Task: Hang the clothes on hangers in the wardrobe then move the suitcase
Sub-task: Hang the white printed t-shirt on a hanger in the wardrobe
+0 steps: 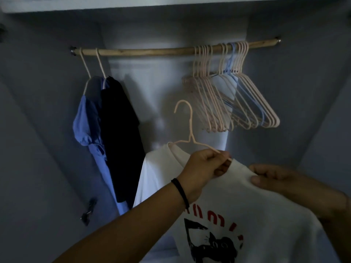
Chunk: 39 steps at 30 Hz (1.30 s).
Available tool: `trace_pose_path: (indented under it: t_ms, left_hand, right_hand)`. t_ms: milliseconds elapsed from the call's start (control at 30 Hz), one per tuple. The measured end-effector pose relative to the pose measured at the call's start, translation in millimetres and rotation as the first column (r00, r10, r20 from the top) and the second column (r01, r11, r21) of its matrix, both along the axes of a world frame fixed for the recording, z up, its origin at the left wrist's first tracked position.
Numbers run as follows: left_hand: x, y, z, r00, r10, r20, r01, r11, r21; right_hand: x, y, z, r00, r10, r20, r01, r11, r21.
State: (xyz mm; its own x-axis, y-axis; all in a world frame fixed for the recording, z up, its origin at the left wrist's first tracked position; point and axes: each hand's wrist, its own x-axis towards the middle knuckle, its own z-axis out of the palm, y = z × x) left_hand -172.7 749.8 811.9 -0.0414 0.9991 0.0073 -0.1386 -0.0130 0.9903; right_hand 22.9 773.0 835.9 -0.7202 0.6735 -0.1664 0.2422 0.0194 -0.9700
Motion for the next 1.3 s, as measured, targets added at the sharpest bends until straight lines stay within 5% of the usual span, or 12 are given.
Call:
trace_pose_path:
  t_ms: [333,600,933,1300]
  left_hand:
    - [-37.8,43.8,15.8,0.992,0.125,0.035,-0.125,0.992,0.008]
    - [-107.4,84.0,63.9,0.953,0.302,-0.041,-0.302,0.953,-0.010]
    - [-203.5,124.0,107.0,0.857,0.511,0.066,-0.515,0.855,0.069]
    - [-280.1,132.2,72.0,0.847,0.492,0.202,-0.502,0.865,0.003]
  right_hand:
    - [-35.2,-1.5,-4.3,0.968,-0.205,-0.144,0.217,0.973,0.074]
    - [-152.0,33.7,3.4,0.851,-0.319,-0.416,0.415,0.895,0.162]
    - [-282.7,84.9,24.3,0.803,-0.224,-0.552,0.418,0.872,0.254]
    - [-354.1,96.6,7.9,0.849,-0.136,-0.510,0.307,0.914,0.266]
